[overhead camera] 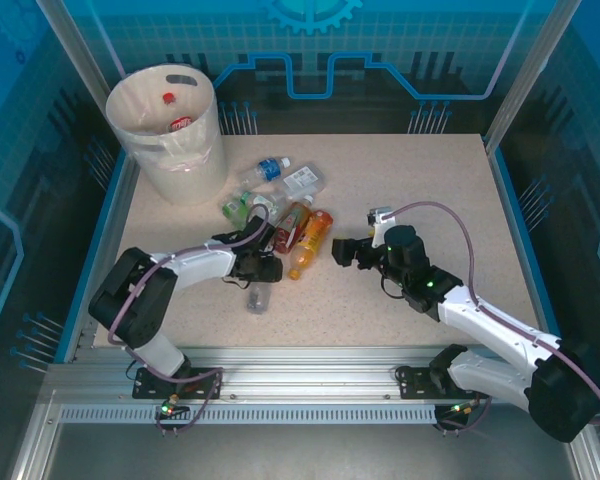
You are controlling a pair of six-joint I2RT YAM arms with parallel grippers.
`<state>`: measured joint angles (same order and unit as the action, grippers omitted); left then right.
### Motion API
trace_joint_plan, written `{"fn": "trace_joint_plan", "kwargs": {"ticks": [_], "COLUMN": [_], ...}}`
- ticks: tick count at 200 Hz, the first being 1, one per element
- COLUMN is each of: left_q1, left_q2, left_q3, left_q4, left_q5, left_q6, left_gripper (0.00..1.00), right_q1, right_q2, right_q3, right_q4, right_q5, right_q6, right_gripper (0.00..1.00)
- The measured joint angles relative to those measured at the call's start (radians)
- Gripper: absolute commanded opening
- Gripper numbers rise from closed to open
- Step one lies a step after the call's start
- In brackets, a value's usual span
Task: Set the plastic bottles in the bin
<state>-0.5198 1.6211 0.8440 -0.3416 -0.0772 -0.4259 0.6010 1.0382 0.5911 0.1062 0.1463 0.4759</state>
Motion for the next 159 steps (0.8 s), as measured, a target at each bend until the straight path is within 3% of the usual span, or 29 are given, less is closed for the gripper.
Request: {"fn": "trace_joint_plan", "kwargs": {"ticks": [40, 96, 159], "left_q1": [0.034, 0.102, 0.205], "left_q2": [-0.104, -0.265, -0.336], "left_q3": [-0.071, -0.027, 0.08], "left_q4": [0.018, 0.055, 0.293], "left_q5": [0.014, 0.073, 0.075], "left_q6": [-0.044, -0.092, -0.158], "left_gripper": [0.53, 0.53, 0.53], "right_q1": [0.0, 0.0, 0.0], "right_q2": [0.0, 0.006, 0.016], "right_q3": [0.046, 0.084, 0.087], "right_q4": [-0.027, -0.028, -0.023], "right_q5": [-0.028, -0.058, -0.058], "right_q6": [0.013, 0.013, 0.013], "right_gripper": [1.0, 1.0, 1.0]}}
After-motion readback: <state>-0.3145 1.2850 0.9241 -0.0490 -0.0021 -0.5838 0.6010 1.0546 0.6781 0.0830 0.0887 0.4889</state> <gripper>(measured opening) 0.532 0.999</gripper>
